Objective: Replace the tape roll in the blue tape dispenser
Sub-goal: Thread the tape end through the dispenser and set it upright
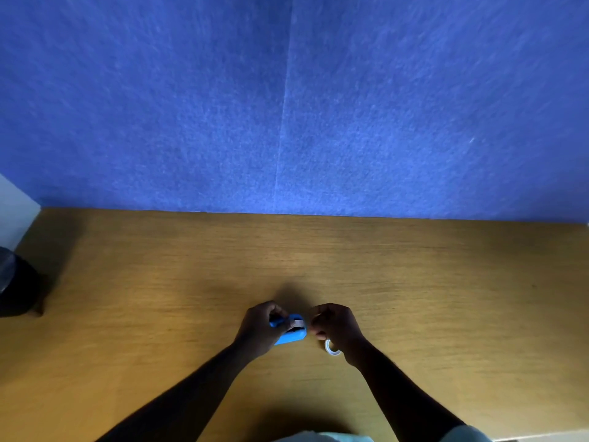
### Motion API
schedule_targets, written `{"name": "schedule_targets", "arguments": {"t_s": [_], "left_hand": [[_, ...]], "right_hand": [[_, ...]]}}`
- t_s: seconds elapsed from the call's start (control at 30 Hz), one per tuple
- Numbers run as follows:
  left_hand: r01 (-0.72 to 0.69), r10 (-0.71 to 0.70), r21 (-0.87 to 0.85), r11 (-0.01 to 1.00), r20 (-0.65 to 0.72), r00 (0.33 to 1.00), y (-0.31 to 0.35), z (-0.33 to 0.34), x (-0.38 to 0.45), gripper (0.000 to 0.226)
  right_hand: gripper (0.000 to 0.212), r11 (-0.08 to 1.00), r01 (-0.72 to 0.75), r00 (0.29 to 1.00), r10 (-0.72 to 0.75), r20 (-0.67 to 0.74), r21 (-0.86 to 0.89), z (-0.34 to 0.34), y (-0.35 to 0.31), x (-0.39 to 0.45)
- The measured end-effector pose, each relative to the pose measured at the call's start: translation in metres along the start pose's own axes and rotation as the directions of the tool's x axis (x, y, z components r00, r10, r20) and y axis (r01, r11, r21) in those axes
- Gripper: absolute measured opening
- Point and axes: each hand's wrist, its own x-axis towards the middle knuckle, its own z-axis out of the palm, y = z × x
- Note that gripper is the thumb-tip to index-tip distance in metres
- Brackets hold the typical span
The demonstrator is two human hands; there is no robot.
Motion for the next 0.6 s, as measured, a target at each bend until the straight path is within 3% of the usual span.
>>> {"name": "schedule_targets", "arguments": {"t_s": [0.6], "left_hand": [[0.036, -0.036, 0.004, 0.999, 0.013, 0.999, -0.0001, -0.0006, -0.0001, 0.024]], "right_hand": [[0.01, 1.0, 0.0, 0.998, -0.002, 0.059, 0.025, 0.0005, 0.0007, 0.0036]]}}
